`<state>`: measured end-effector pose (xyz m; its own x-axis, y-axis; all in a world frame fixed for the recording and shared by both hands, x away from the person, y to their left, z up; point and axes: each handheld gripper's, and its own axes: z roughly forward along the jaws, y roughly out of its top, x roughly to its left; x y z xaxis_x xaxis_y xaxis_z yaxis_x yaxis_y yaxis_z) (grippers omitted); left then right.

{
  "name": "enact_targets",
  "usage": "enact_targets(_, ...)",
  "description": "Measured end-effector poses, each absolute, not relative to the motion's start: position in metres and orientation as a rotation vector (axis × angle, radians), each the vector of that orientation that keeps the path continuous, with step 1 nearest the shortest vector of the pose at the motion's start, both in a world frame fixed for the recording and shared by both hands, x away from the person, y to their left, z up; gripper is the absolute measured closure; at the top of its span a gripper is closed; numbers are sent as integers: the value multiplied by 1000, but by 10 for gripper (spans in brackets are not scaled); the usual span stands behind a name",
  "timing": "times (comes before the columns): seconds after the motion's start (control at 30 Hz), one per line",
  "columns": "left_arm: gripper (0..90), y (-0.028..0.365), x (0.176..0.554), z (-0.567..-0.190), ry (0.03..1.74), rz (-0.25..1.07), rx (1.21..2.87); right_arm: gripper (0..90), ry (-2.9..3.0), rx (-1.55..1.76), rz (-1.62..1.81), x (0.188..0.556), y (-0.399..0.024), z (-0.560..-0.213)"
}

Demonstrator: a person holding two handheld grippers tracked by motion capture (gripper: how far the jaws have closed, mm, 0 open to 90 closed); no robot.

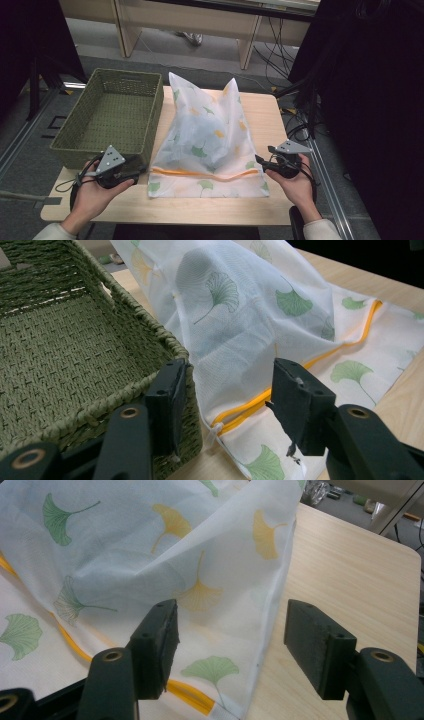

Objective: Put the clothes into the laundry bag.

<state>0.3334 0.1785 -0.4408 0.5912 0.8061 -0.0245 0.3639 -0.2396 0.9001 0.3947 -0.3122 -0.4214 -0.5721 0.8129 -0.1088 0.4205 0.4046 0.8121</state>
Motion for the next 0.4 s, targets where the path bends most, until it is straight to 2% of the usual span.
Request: enact_targets(0.4, 483, 176, 334, -444, 924, 563, 1826, 386, 2179, 1086, 1007, 398, -314, -428)
